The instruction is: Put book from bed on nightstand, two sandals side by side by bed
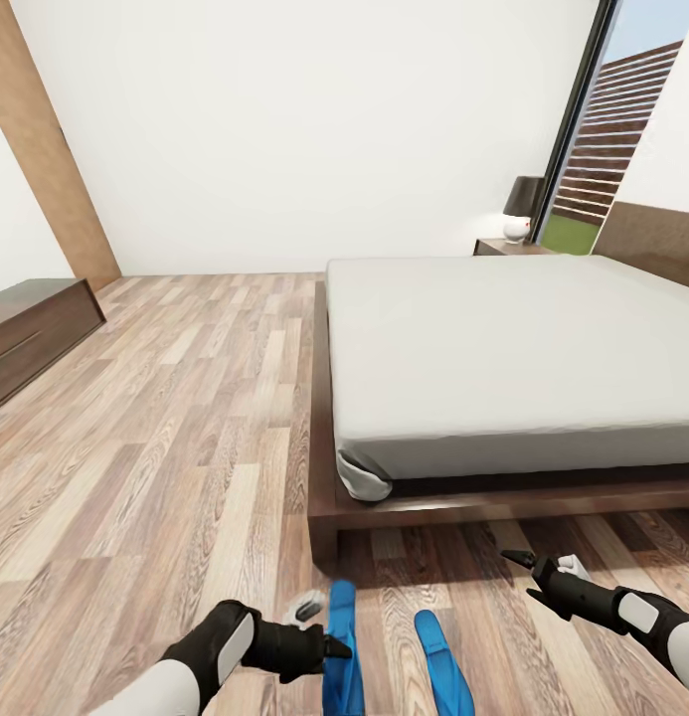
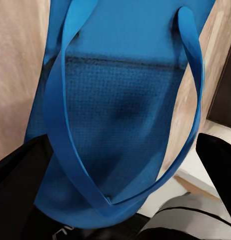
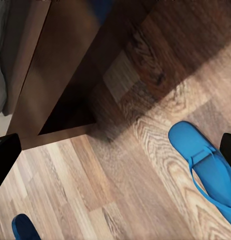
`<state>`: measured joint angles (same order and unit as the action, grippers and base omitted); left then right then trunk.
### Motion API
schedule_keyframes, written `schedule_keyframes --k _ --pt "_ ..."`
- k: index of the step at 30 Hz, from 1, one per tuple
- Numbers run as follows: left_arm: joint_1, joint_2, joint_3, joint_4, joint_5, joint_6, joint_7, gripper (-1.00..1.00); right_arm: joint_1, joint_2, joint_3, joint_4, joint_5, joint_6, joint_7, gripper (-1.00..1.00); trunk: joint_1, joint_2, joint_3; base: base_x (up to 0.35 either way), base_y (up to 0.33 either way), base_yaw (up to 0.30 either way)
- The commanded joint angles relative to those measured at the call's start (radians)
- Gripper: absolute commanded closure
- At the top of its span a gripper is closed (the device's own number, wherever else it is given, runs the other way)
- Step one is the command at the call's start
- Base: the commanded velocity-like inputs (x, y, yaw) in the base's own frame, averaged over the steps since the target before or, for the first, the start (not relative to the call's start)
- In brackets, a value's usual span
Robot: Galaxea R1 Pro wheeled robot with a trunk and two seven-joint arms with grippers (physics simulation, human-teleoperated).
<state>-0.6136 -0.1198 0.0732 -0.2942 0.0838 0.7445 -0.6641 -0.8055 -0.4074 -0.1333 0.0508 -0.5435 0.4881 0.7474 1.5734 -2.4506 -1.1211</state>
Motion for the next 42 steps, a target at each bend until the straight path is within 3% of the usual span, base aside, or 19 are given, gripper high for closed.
schedule_keyframes --k 1,6,12,14,16,20,23,29,36,42 --pt "0.0 -0.008 0.006 -0.01 0.001 0.022 0.016 1.0 -0.001 -0.001 -0.008 0.003 -0.001 0.007 0.001 -1.0 0.0 0.0 -0.001 0.0 0.0 0.0" --pt "0.0 -0.053 0.004 -0.049 0.005 0.073 0.096 1.0 -0.001 -0.002 -0.008 0.003 0.0 0.007 0.0 -1.0 0.0 0.0 -0.001 0.0 0.0 0.0" --pt "-0.002 -0.055 0.005 -0.074 0.012 0.09 0.144 1.0 -0.001 -0.005 -0.008 0.003 0.0 0.007 0.0 -1.0 0.0 0.0 -0.001 0.0 0.0 0.0" --pt "-0.003 -0.055 0.005 -0.077 0.035 0.09 0.147 1.0 -0.001 -0.005 -0.008 0.003 0.0 0.007 0.0 -1.0 0.0 0.0 -0.001 0.0 0.0 0.0" --pt "-0.003 -0.055 0.005 -0.08 0.085 0.091 0.161 1.0 -0.001 -0.006 -0.007 0.003 0.0 0.006 0.0 -1.0 0.0 0.0 -0.001 0.0 0.0 0.0" --pt "-0.003 -0.055 0.005 -0.087 0.131 0.089 0.2 1.0 -0.001 -0.006 -0.008 0.003 0.0 0.004 0.0 -1.0 0.0 0.0 -0.001 0.0 0.0 0.0" --pt "-0.003 -0.055 0.005 -0.1 0.146 0.087 0.217 1.0 -0.001 -0.007 -0.008 0.003 -0.001 0.003 0.001 -1.0 0.0 0.0 -0.001 0.0 0.0 0.0" --pt "-0.003 -0.055 0.005 -0.109 0.155 0.085 0.228 1.0 -0.001 -0.007 -0.007 0.003 -0.005 0.003 0.001 -1.0 0.0 0.0 -0.001 0.0 0.0 0.0" --pt "-0.003 -0.055 0.004 -0.111 0.157 0.082 0.229 1.0 -0.001 -0.007 -0.007 0.003 -0.008 0.003 0.0 -1.0 0.027 -0.049 -0.023 0.0 0.0 0.0" --pt "-0.003 -0.055 0.004 -0.133 0.157 0.049 0.229 1.0 -0.001 -0.004 -0.006 0.004 -0.009 0.003 0.0 -1.0 0.029 -0.051 -0.046 0.0 0.0 0.0"
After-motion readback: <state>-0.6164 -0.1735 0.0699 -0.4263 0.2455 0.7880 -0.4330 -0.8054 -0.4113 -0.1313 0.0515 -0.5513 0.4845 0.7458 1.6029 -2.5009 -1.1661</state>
